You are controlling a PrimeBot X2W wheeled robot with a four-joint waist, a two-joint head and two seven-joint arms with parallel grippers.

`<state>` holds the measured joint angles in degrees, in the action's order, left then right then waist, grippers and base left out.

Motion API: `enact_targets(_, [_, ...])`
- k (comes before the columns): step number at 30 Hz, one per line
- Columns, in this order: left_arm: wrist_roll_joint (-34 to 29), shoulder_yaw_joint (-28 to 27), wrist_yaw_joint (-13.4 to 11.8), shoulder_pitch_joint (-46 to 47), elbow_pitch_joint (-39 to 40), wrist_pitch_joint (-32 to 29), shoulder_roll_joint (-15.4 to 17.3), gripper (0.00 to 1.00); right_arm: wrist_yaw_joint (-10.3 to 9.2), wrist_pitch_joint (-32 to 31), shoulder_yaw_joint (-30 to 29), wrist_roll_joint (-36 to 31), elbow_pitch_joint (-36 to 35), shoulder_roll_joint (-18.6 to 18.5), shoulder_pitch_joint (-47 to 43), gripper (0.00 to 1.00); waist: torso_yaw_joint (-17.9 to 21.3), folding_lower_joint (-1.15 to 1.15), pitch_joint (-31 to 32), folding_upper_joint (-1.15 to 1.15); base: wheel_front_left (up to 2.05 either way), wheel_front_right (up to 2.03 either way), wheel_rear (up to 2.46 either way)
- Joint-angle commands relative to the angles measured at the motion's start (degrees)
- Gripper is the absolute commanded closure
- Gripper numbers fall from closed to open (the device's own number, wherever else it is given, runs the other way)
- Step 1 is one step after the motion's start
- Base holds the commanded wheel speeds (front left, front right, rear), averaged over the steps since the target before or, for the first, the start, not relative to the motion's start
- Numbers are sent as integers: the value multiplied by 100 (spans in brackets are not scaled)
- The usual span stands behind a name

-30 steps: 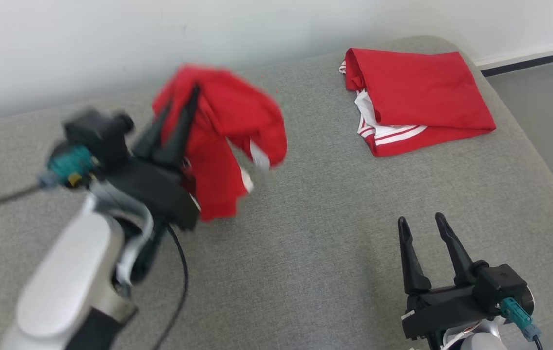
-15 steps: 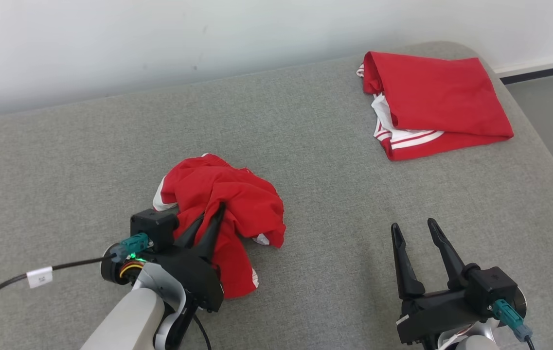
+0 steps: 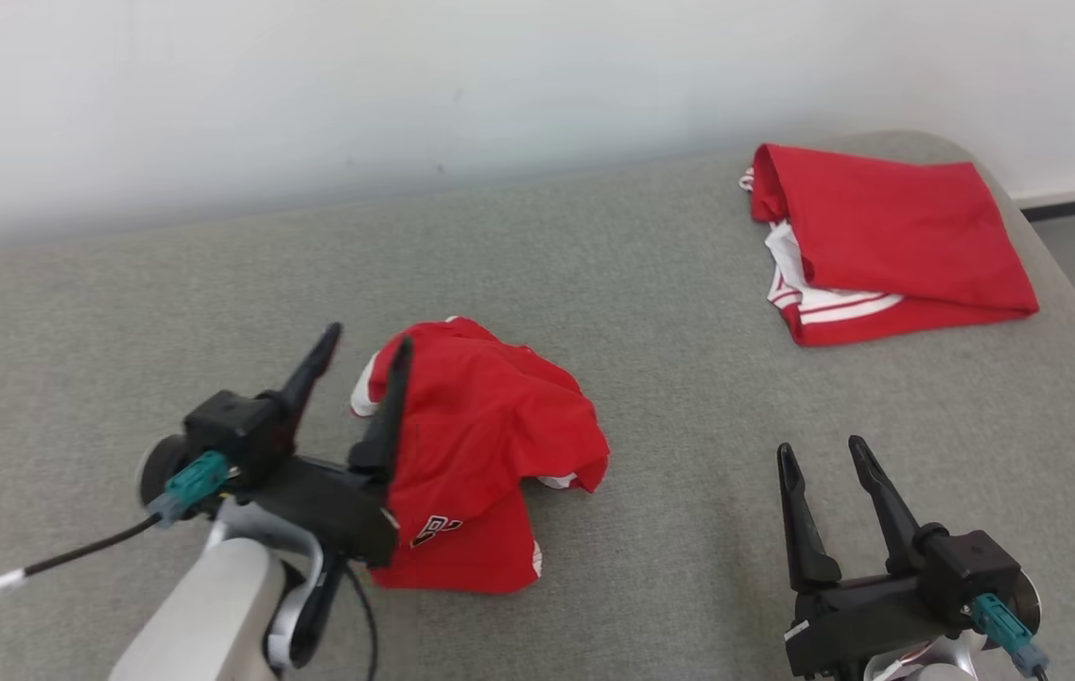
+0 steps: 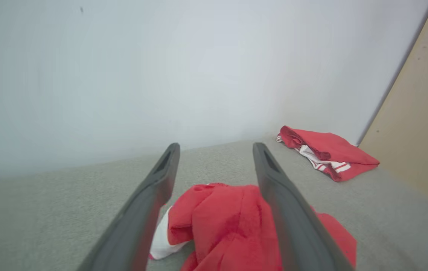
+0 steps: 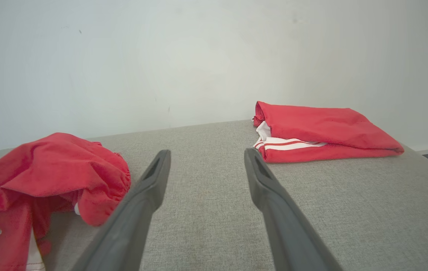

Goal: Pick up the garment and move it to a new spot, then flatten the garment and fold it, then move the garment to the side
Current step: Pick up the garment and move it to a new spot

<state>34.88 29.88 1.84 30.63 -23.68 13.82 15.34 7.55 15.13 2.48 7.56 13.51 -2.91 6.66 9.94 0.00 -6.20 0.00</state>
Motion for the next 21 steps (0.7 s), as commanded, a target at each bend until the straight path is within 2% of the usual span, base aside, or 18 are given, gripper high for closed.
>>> enact_targets(1, [-57,-31,-47,-105,36,48,45,0,-10,4,-7,-22,-18,6,-81,0,-116,0,112,0,0,0,0])
enact_targets(6, [-256,-355,-237,-504,305,127,303,0,-10,4,-34,-52,-80,5,-103,0,-256,0,226,0,0,0,0])
enact_targets(11, [-449,-865,-310,-1074,733,138,441,0,-10,4,-81,-61,-133,5,-178,0,-380,0,268,0,0,0,0])
enact_targets(16, [-723,-1463,-307,-1713,1149,135,387,0,-10,4,-109,-55,-165,4,-206,0,-475,0,274,0,0,0,0])
enact_targets(21, [-1026,-1975,-130,-2199,1346,132,166,0,-10,4,-184,-47,-189,4,-250,0,-577,0,285,0,0,0,0])
